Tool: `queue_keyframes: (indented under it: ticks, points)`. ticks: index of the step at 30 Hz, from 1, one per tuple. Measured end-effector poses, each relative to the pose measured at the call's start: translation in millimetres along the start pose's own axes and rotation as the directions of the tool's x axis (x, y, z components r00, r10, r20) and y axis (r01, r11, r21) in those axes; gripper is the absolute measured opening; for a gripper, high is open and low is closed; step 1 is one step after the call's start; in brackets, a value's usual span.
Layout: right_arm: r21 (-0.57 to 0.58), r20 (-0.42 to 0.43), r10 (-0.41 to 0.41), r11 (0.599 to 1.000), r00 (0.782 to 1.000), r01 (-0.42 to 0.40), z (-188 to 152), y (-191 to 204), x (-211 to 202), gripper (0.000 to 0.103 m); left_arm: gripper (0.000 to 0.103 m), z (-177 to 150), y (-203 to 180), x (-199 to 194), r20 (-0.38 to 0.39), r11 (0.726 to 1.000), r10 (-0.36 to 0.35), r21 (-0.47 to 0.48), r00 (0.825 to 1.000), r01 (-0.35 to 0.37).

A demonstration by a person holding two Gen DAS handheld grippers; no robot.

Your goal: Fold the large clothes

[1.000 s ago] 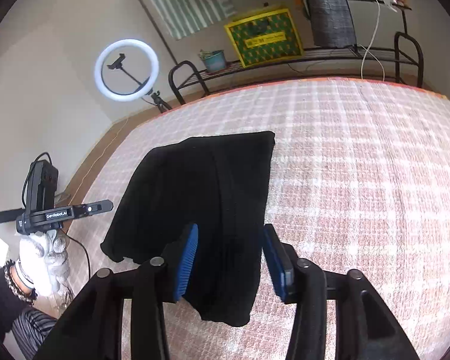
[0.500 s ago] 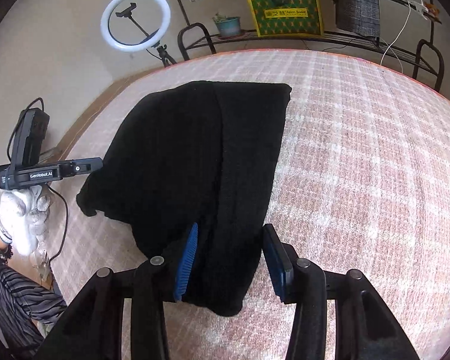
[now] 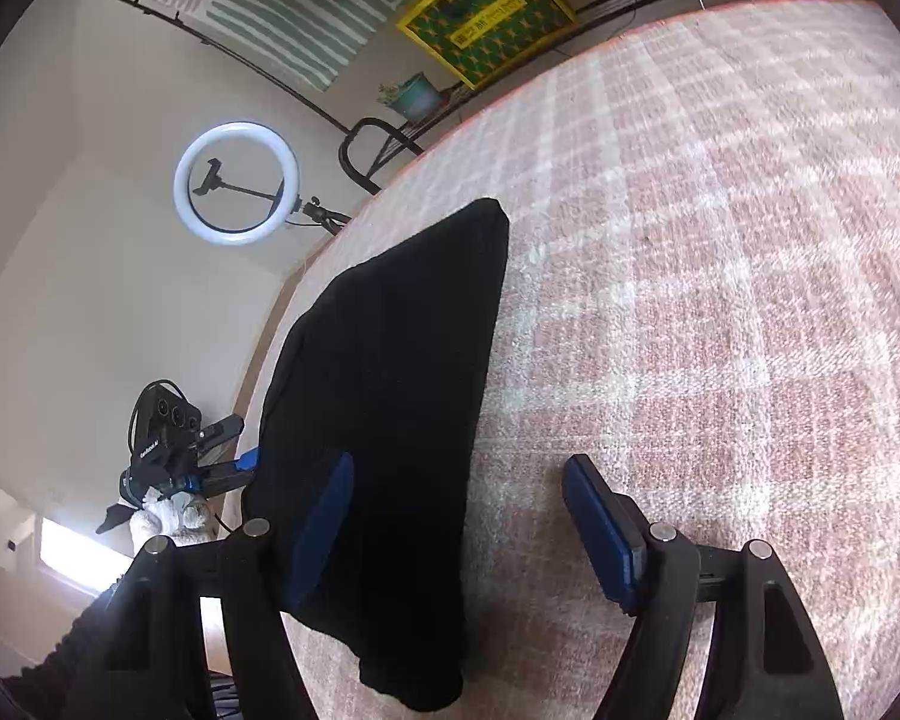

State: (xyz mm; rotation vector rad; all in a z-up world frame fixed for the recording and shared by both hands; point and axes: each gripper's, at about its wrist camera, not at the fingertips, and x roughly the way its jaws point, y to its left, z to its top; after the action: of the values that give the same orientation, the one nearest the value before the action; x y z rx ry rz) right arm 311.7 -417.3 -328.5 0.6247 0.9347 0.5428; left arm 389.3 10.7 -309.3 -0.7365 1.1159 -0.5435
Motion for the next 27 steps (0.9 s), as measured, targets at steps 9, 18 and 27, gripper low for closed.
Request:
queue_keyframes:
  ticks: [9,18,27]
  points:
    - [0.046,0.004,0.145,0.988,0.989,-0.145,14.7,0.5,28.8,0.055,0.07,12.3,-0.6,18.1,-0.01,0.996,-0.083,-0.021,0.996,0.083]
    - [0.026,-0.02,0.115,0.993,0.993,-0.114,21.8,23.8,55.1,0.05,0.055,11.9,-18.4,31.0,0.017,1.0,-0.008,0.004,1.0,0.008]
    - [-0.119,0.003,-0.084,0.989,0.996,0.084,22.3,64.4,58.8,0.028,0.03,-3.8,-58.4,35.9,0.084,0.974,0.152,0.158,0.985,-0.164]
